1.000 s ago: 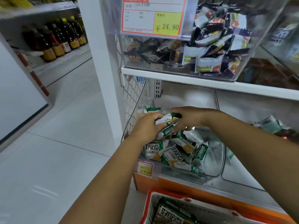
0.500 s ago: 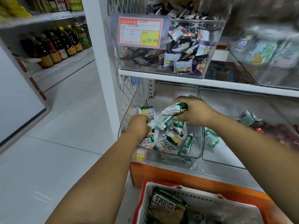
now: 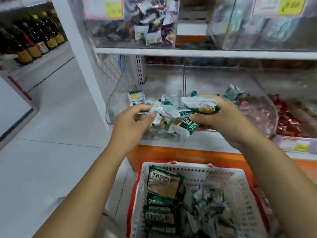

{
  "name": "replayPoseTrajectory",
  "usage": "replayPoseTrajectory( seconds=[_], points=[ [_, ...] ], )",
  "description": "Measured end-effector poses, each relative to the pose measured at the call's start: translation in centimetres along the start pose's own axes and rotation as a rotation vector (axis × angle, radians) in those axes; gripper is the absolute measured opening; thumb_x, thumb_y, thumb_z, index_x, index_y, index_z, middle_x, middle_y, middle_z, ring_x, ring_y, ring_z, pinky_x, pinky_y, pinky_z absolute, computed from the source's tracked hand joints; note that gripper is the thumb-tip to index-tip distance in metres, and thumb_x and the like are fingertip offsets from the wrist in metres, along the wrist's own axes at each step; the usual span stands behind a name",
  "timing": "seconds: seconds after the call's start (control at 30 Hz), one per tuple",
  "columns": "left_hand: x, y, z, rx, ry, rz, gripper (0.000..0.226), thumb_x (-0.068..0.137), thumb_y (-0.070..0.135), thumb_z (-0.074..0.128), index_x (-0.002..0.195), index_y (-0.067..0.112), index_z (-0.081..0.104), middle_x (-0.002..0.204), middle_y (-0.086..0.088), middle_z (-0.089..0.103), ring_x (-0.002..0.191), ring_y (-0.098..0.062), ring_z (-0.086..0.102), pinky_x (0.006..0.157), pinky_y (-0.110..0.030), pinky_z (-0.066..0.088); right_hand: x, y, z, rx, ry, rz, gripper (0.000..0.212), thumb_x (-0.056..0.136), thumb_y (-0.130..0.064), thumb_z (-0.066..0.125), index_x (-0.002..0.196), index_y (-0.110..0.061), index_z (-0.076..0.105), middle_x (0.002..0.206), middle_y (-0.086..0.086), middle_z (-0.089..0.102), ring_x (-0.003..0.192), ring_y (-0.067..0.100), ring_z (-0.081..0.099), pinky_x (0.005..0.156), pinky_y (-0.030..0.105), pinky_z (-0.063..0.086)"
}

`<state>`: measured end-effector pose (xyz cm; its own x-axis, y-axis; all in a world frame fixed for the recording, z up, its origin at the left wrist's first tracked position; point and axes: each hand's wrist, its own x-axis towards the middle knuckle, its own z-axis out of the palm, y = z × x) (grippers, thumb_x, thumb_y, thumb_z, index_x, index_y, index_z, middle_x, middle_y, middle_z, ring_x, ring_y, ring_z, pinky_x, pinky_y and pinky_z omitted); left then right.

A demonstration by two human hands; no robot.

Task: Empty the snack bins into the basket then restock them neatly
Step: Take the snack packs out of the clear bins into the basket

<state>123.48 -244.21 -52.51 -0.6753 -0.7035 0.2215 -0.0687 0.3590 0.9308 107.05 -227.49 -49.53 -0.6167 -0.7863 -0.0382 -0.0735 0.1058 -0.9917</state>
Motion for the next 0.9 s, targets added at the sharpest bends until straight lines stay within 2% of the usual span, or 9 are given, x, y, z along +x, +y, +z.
replayPoseTrajectory(
  seconds=[0.07, 0.23, 0.33, 0.43, 0.53, 0.63, 0.7, 0.8, 0.9],
  points=[
    [-2.8, -1.2, 2.3, 0.069, -0.089, -0.045, 0.016, 0.088, 0.026, 0.071, 0.089, 0.042, 0.066, 0.09, 0.023, 0.069, 0.082, 0.01, 0.063, 0.073, -0.009, 0.049, -2.9, 2.7, -1.7, -0.018, -0.011, 0.09, 0.038, 0.075, -0.005, 0.078, 0.105, -0.025, 0.067, 0.099, 0.003, 0.074, 0.088, 0.018, 0.072, 0.073, 0.032, 0.06],
    [-9.2, -10.3, 10.9, 0.333, -0.416, -0.242, 0.019, 0.093, 0.019, 0.063, 0.111, 0.022, 0.07, 0.108, 0.01, 0.068, 0.09, 0.0, 0.062, 0.081, -0.014, 0.048, -7.2, 16.0, -5.0, -0.213, -0.064, 0.522, 0.047, 0.074, -0.006, 0.081, 0.116, -0.017, 0.063, 0.112, 0.016, 0.068, 0.092, 0.032, 0.07, 0.078, 0.049, 0.059],
    [-13.3, -15.5, 15.3, 0.463, -0.617, -0.332, 0.025, 0.094, 0.03, 0.064, 0.116, 0.02, 0.07, 0.114, 0.002, 0.07, 0.098, -0.014, 0.064, 0.085, -0.03, 0.052, -9.2, 23.0, -5.4, -0.287, -0.156, 0.828, 0.064, 0.076, -0.005, 0.079, 0.132, -0.019, 0.05, 0.125, 0.016, 0.06, 0.087, 0.03, 0.068, 0.069, 0.039, 0.058],
    [-16.5, -18.0, 17.5, 0.426, -0.741, -0.476, 0.031, 0.094, 0.036, 0.063, 0.12, 0.019, 0.069, 0.116, 0.002, 0.07, 0.102, -0.017, 0.065, 0.079, -0.022, 0.045, -12.3, 27.9, -4.9, -0.363, -0.212, 0.955, 0.067, 0.075, -0.005, 0.08, 0.136, -0.013, 0.051, 0.122, 0.013, 0.061, 0.092, 0.028, 0.066, 0.076, 0.042, 0.058],
    [-18.0, -19.1, 18.3, 0.387, -0.781, -0.551, 0.033, 0.094, 0.038, 0.063, 0.122, 0.022, 0.068, 0.121, 0.004, 0.068, 0.105, -0.014, 0.063, 0.084, -0.025, 0.047, -14.2, 30.4, -4.1, -0.402, -0.174, 0.932, 0.072, 0.075, 0.0, 0.078, 0.138, -0.019, 0.05, 0.136, 0.011, 0.053, 0.105, 0.03, 0.061, 0.083, 0.039, 0.056],
    [-17.4, -18.9, 17.9, 0.351, -0.775, -0.593, 0.034, 0.095, 0.029, 0.064, 0.127, 0.021, 0.064, 0.129, 0.003, 0.065, 0.113, -0.014, 0.061, 0.092, -0.023, 0.046, -13.9, 30.3, -3.9, -0.357, -0.159, 0.919, 0.085, 0.077, 0.001, 0.076, 0.148, -0.025, 0.036, 0.147, 0.012, 0.041, 0.108, 0.029, 0.059, 0.073, 0.031, 0.055],
    [-16.1, -17.6, 17.5, 0.318, -0.742, -0.552, 0.034, 0.095, 0.026, 0.063, 0.129, 0.023, 0.062, 0.129, 0.004, 0.063, 0.117, -0.013, 0.059, 0.091, -0.019, 0.043, -13.1, 29.0, -4.3, -0.48, -0.172, 0.878, 0.085, 0.08, -0.007, 0.075, 0.15, -0.024, 0.03, 0.146, 0.012, 0.043, 0.107, 0.026, 0.061, 0.071, 0.025, 0.052],
    [-13.1, -13.0, 16.3, 0.312, -0.618, -0.36, 0.029, 0.094, 0.032, 0.063, 0.122, 0.034, 0.063, 0.113, 0.017, 0.064, 0.104, 0.0, 0.061, 0.078, -0.008, 0.041, -11.1, 24.1, -4.8, -0.587, 0.003, 0.614, 0.049, 0.089, -0.017, 0.067, 0.134, -0.029, 0.051, 0.129, -0.005, 0.056, 0.105, 0.02, 0.062, 0.076, 0.021, 0.049],
    [-9.0, -6.1, 14.3, 0.224, -0.494, -0.098, 0.028, 0.093, 0.031, 0.064, 0.12, 0.038, 0.063, 0.107, 0.031, 0.057, 0.101, 0.014, 0.054, 0.078, -0.001, 0.041, -8.3, 16.3, -4.6, -0.438, 0.297, 0.201, 0.029, 0.091, -0.018, 0.063, 0.103, -0.044, 0.06, 0.091, -0.005, 0.069, 0.081, 0.016, 0.064, 0.068, 0.022, 0.048]
  ],
)
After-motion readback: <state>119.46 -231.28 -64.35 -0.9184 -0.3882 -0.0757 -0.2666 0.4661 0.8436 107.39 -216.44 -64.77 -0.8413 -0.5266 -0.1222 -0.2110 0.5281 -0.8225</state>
